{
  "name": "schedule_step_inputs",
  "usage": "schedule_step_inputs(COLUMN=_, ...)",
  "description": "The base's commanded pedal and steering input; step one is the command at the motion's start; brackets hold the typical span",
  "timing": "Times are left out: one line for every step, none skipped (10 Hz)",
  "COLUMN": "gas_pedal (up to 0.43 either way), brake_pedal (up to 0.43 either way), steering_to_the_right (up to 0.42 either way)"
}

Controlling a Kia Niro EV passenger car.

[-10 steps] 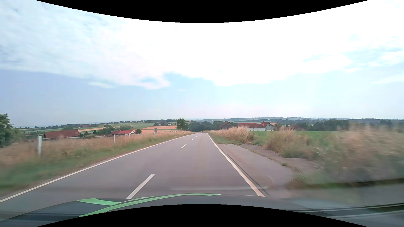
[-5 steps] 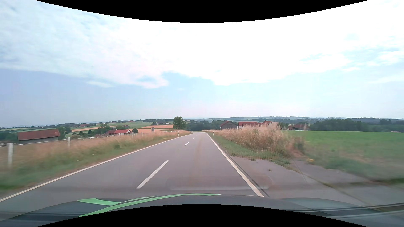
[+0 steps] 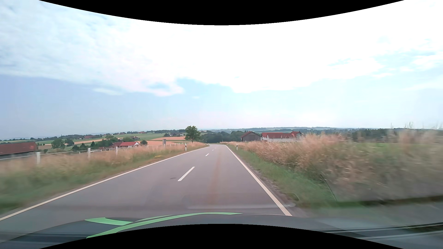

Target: Follow the waypoints while adhering to traffic rules and regulations

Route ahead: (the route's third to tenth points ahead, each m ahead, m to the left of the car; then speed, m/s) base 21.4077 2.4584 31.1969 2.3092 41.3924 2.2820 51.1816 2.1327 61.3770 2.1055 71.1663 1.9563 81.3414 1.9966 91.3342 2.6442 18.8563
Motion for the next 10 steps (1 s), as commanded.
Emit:
schedule_step_inputs(gas_pedal=0.000, brake_pedal=0.000, steering_to_the_right=0.003)
schedule_step_inputs(gas_pedal=0.000, brake_pedal=0.000, steering_to_the_right=0.003)
schedule_step_inputs(gas_pedal=0.000, brake_pedal=0.000, steering_to_the_right=0.003)
schedule_step_inputs(gas_pedal=0.000, brake_pedal=0.000, steering_to_the_right=0.002)
schedule_step_inputs(gas_pedal=0.000, brake_pedal=0.000, steering_to_the_right=0.003)
schedule_step_inputs(gas_pedal=0.000, brake_pedal=0.000, steering_to_the_right=0.002)
schedule_step_inputs(gas_pedal=0.000, brake_pedal=0.000, steering_to_the_right=0.002)
schedule_step_inputs(gas_pedal=0.000, brake_pedal=0.000, steering_to_the_right=0.002)
schedule_step_inputs(gas_pedal=0.000, brake_pedal=0.000, steering_to_the_right=0.003)
schedule_step_inputs(gas_pedal=0.000, brake_pedal=0.000, steering_to_the_right=0.003)
